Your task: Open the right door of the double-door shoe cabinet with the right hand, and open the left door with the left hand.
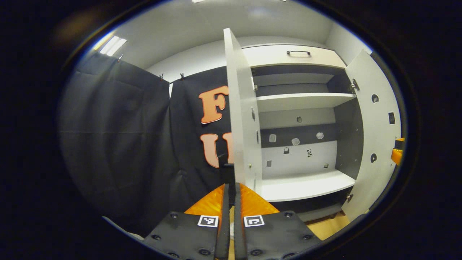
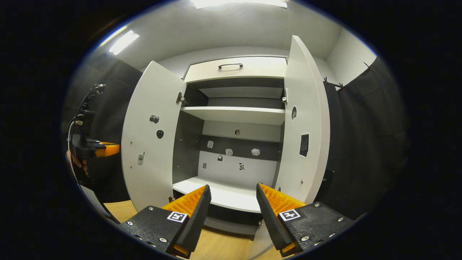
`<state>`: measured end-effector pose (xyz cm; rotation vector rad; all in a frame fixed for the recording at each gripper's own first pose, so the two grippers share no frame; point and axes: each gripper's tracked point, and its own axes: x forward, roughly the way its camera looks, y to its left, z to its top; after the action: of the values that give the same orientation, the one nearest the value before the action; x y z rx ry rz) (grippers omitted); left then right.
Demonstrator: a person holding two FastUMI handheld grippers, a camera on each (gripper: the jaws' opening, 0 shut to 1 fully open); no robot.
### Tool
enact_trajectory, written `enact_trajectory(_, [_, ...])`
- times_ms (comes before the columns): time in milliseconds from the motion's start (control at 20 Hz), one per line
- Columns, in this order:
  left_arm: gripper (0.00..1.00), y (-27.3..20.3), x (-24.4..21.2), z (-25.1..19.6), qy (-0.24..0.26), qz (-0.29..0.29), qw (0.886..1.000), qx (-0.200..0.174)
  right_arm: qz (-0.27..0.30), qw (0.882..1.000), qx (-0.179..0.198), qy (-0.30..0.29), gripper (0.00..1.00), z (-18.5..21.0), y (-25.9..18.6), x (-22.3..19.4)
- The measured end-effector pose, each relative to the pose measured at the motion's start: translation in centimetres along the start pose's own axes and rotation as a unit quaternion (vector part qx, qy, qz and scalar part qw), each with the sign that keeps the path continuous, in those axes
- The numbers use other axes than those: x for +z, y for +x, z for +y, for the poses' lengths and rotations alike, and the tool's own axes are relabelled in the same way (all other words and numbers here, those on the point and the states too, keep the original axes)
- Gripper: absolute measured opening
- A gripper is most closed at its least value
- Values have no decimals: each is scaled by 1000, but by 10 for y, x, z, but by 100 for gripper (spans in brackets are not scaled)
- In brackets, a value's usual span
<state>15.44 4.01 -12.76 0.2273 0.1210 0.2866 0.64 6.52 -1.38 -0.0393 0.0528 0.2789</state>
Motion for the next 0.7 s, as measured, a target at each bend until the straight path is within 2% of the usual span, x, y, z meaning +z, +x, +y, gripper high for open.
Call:
enact_trajectory(50, [18, 1, 2, -2, 4, -7, 1000, -7, -3, 1000, -4, -2, 78, -1, 0, 3])
enact_trajectory(100, [30, 3, 4, -5, 4, -13, 1000, -14, -7, 1000, -10, -6, 78, -2, 2, 6])
enact_trajectory(150, [32, 3, 7, -10, 1, -17, 1000, -24, -13, 1000, -13, -9, 78, -3, 3, 10])
enact_trajectory(200, [29, 3, 10, -16, -6, -22, 999, -33, -17, 1000, -18, -11, 79, -5, 1, 14])
enact_trajectory(350, [39, 6, 18, -29, -26, -37, 998, -50, -27, 999, -35, -20, 79, -12, 3, 25])
enact_trajectory(450, [53, 8, 23, -37, -29, -50, 996, -63, -38, 998, -40, -28, 81, -17, 3, 32])
enact_trajectory(500, [67, 10, 26, -39, -29, -56, 996, -68, -36, 998, -48, -31, 81, -22, 3, 31])
enact_trajectory(600, [84, 12, 30, -44, -28, -62, 995, -73, -39, 997, -55, -30, 84, -26, 2, 36])
enact_trajectory(700, [87, 15, 35, -51, -32, -67, 994, -77, -45, 997, -59, -26, 86, -32, 1, 41])
